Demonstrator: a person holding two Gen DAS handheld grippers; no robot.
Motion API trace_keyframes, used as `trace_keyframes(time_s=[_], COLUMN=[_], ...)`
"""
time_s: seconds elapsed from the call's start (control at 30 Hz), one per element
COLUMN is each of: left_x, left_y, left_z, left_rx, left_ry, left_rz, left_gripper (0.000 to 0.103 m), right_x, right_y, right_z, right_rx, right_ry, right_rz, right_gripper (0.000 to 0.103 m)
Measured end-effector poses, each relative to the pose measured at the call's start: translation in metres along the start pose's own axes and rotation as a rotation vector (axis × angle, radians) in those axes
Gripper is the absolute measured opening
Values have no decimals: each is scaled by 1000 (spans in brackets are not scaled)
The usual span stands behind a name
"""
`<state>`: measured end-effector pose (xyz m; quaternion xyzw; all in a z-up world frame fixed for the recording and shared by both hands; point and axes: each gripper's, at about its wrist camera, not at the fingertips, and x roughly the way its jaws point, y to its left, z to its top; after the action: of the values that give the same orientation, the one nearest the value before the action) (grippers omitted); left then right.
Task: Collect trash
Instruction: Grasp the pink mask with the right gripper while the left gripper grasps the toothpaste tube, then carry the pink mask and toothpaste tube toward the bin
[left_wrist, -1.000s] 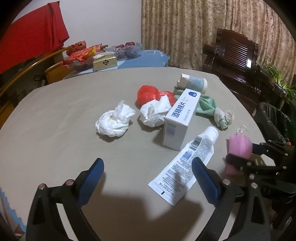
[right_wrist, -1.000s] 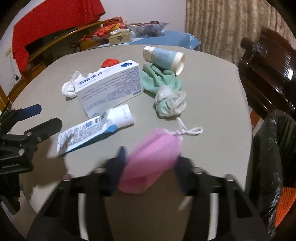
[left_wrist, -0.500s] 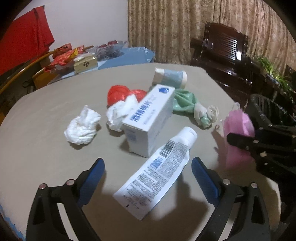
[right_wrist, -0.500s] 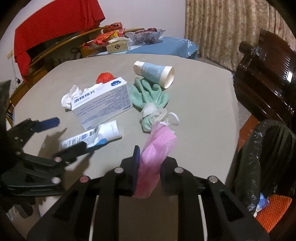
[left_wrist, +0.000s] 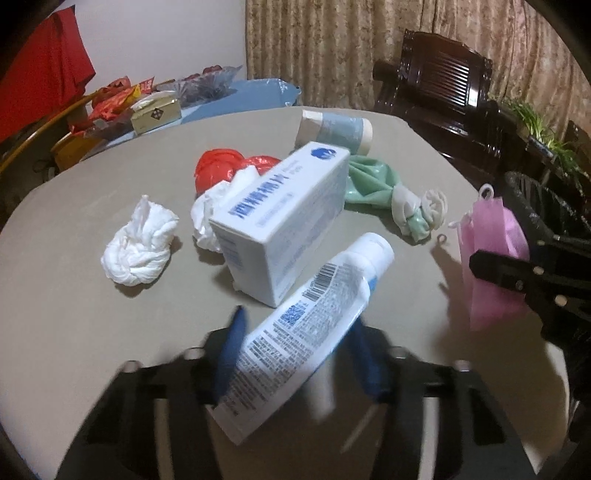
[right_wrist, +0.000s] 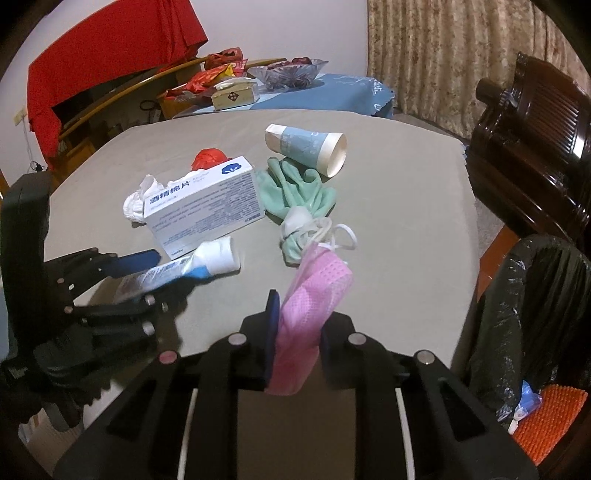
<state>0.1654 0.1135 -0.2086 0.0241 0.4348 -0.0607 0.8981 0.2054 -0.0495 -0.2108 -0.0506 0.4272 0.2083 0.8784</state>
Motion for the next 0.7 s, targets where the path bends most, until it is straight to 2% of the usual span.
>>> trace_keyframes(time_s=[0.03, 0.23, 0.43, 0.53, 0.6, 0.7], left_x=[0, -7, -5, 7, 7, 3], left_y=[4, 16, 8, 9, 8, 4], left_z=[2, 10, 10, 11, 14, 17], left_rx=[-18, -94, -120, -151, -144, -128], left_ry=[1, 10, 46, 92, 81, 56], left_rz=[-15, -85, -107, -114, -114, -120], left_gripper=[31, 8, 7, 14, 14, 3], right_x=[0, -2, -3, -3, -4, -9], right_y=[0, 1, 3, 1, 1, -2], right_z=[0, 1, 0, -1, -1, -1], right_rx=[1, -3, -4, 2, 4, 7], right_ry=[-1, -5, 0, 7, 5, -1], right_rz=[0, 1, -2, -4, -8, -9], right_gripper=[19, 19, 19, 19, 19, 19])
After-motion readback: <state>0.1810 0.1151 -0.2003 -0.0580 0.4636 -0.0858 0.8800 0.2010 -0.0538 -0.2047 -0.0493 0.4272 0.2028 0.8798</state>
